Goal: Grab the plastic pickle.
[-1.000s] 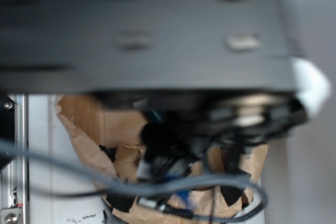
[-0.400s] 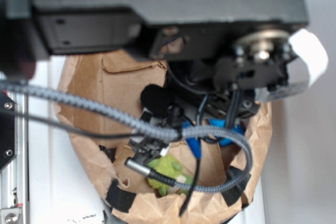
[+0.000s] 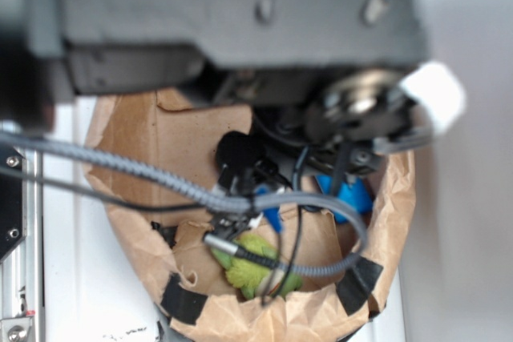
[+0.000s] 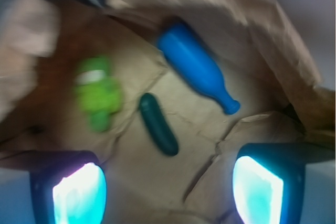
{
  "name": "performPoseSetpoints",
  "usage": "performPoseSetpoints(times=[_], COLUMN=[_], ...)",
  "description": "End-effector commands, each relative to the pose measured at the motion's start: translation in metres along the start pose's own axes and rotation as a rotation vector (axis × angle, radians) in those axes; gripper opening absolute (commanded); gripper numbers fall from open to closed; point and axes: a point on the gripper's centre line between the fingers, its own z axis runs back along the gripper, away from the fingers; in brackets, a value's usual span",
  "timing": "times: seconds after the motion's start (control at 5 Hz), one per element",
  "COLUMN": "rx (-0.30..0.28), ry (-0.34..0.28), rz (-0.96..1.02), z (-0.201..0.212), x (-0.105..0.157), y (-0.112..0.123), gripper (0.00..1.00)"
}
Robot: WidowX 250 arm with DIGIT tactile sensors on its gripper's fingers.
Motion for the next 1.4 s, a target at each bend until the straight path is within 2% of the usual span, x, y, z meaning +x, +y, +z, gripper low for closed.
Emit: performPoseSetpoints(times=[0.0,0.2,0.4,0.6,0.8,1.0,1.2], rx=[0.004,-0.003,-0.032,-0.031,0.000,-0.030,-0.058], ry=[-0.078,-0.065,-0.032,-0.031,-0.067,-0.095,-0.115], rz=[-0.080,-0.098,-0.150,-0.149,-0.123,-0.100,-0.045], z=[-0.034,-0.054,-0.089,-0.121,-0.134,-0.111,-0.063], x=[-0.010,-0.008,-0.007,-0.013,-0.011,0.006,0.015], y=[0.004,0.006,-0.001,-0.003,0.000,0.006,-0.002], gripper=[1.00,1.00,1.00,1.00,0.00,0.00,0.00])
